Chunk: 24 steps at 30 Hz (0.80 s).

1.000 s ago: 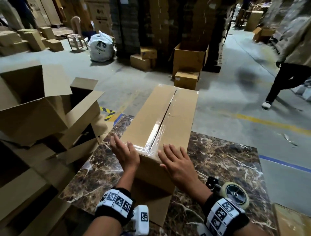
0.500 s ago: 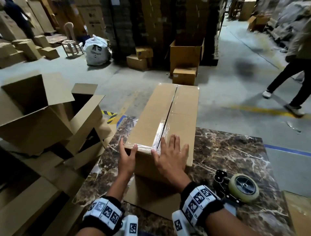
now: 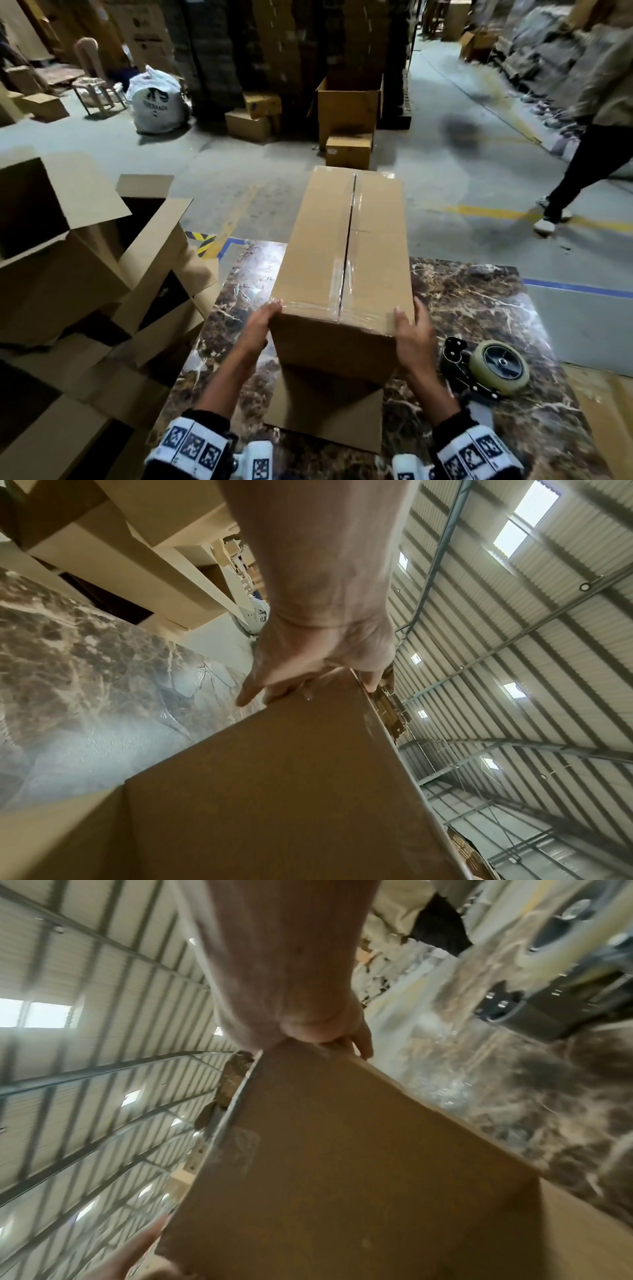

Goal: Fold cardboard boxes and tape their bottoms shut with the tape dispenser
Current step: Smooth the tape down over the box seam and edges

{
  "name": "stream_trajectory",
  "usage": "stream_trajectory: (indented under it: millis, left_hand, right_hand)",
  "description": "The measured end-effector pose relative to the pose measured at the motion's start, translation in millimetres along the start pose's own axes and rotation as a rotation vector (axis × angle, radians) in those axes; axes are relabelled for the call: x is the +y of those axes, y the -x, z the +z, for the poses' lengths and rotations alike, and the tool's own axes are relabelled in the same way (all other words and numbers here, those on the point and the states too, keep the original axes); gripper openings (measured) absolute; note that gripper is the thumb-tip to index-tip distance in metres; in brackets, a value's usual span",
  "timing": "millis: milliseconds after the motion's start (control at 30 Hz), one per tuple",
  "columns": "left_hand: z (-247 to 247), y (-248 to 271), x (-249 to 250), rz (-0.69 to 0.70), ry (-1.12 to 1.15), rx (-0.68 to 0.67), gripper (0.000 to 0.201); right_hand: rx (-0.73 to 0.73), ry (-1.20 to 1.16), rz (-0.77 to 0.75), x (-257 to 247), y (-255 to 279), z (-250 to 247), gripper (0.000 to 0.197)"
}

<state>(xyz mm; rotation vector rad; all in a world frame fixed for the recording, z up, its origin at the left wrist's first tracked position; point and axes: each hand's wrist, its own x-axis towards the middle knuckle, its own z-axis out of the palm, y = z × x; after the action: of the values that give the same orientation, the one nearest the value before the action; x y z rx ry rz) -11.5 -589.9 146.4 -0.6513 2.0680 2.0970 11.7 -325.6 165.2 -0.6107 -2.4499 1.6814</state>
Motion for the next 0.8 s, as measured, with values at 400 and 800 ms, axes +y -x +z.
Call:
stream_trajectory:
  millis: [400, 800]
  left_hand:
    - [11, -23, 38, -0.153, 0.400, -0.019, 0.015]
    - [3, -25, -37, -0.396, 0.052, -0.198, 0.025]
  right_hand:
    - [-0.020, 0.010, -0.011, -120, 5, -1, 0.072]
    - [-0.212, 1.019, -0.530, -114, 29, 104, 0.045]
